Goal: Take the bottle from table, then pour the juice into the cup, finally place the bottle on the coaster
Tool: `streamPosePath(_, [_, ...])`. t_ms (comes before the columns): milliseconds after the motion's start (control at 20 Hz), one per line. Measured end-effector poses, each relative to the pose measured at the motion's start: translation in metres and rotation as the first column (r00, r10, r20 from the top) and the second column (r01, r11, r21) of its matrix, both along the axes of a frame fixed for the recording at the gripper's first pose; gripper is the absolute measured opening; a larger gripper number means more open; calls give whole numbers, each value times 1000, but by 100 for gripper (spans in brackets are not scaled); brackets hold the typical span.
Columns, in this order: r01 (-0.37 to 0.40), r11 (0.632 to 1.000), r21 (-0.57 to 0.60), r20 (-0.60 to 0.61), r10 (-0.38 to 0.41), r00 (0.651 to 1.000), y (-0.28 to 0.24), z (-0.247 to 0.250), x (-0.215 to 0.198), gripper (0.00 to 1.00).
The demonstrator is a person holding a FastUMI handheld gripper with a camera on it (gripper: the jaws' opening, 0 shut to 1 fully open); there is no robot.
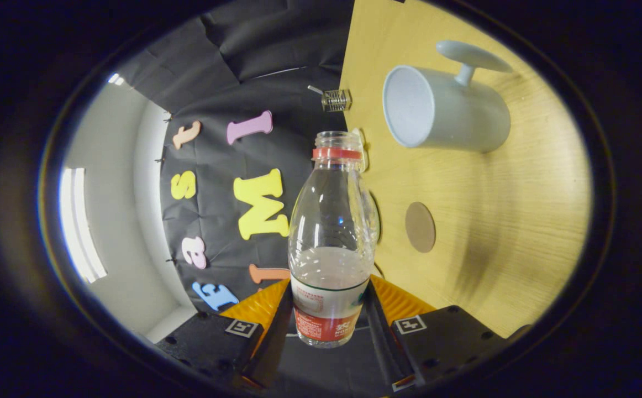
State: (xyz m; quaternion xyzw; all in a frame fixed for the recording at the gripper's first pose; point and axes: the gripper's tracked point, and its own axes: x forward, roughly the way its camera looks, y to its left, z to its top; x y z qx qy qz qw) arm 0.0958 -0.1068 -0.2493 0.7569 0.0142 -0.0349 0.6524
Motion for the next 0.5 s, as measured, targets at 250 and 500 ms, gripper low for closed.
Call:
streamPosePath(250, [7,1000,19,-2,-7,1000,-4,3,1,74])
streamPosePath(500, [9,999,45,4,-9,1000,-5,8,4,74])
